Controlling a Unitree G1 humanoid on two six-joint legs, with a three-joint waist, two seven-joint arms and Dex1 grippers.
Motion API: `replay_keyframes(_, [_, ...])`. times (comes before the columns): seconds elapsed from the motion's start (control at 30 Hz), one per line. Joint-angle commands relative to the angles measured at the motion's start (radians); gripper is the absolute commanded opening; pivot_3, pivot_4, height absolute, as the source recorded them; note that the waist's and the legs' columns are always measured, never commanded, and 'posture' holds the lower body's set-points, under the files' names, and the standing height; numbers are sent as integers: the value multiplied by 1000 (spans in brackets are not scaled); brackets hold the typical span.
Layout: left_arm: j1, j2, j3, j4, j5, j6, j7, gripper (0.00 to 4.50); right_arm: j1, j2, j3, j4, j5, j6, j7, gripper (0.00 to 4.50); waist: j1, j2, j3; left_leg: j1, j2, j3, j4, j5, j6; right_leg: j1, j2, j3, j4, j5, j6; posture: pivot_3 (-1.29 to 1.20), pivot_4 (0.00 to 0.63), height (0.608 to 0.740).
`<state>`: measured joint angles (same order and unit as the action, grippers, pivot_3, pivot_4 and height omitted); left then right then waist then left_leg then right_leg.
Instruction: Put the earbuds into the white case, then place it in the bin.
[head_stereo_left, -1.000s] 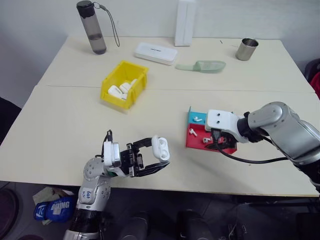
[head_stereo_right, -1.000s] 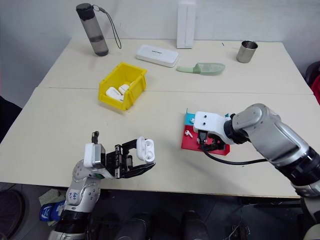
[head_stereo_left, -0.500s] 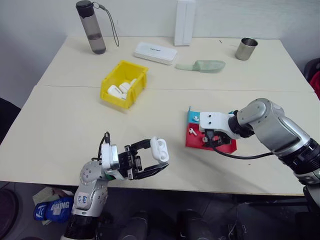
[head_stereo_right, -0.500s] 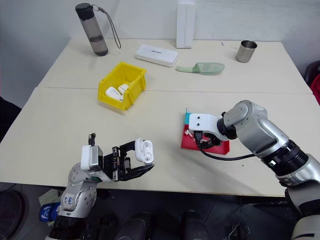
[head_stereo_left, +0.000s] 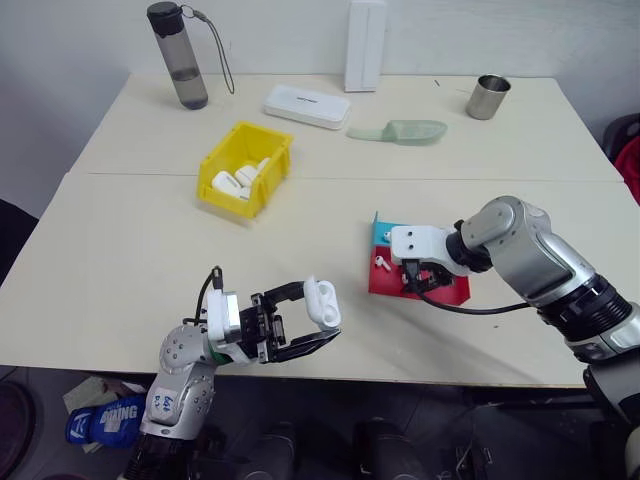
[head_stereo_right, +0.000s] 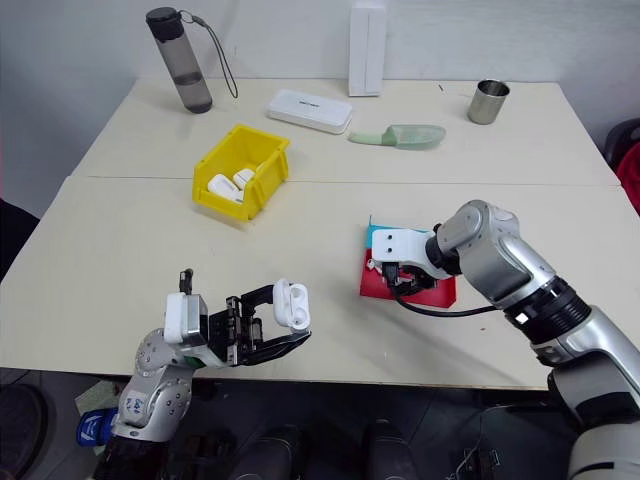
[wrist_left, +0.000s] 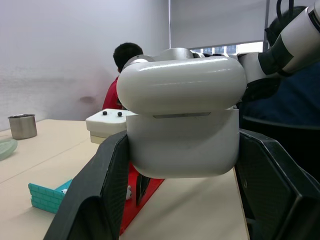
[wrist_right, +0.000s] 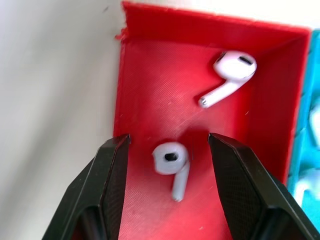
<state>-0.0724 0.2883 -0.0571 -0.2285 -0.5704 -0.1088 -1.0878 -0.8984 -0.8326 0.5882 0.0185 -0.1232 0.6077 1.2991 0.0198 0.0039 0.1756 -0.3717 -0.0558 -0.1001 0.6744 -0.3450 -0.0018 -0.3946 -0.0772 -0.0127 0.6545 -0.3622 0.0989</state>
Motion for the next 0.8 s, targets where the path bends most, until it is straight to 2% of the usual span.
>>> replay_keyframes(0.03, [2,12,9,-43,-24,2,3,2761,-16,13,-15,13,-26,-24,6,2473,0,0,0,0,0,0,0,0,0,0,0,0,0,0,0,0,150,740])
replay_keyframes(0.17, [-1,19,14,-41,-30,6,5,2761,-16,20,-17,19,-40,-30,22,2473,0,0,0,0,0,0,1,0,0,0,0,0,0,0,0,0,150,740])
replay_keyframes(0.27, [-2,20,17,-40,-31,8,6,2761,-11,16,-19,21,-47,-39,33,1927,0,0,0,0,0,0,1,0,0,0,0,0,0,0,0,0,150,740])
replay_keyframes(0.33, [-1,21,18,-41,-33,10,6,2761,-8,11,-22,20,-52,-43,40,1262,0,0,0,0,0,0,1,0,0,0,0,0,0,0,0,0,150,740])
replay_keyframes(0.8, [6,24,15,-49,-35,16,15,2761,8,-21,-39,30,-66,-73,96,1262,0,0,0,0,0,0,1,0,0,0,0,0,0,0,0,0,150,740])
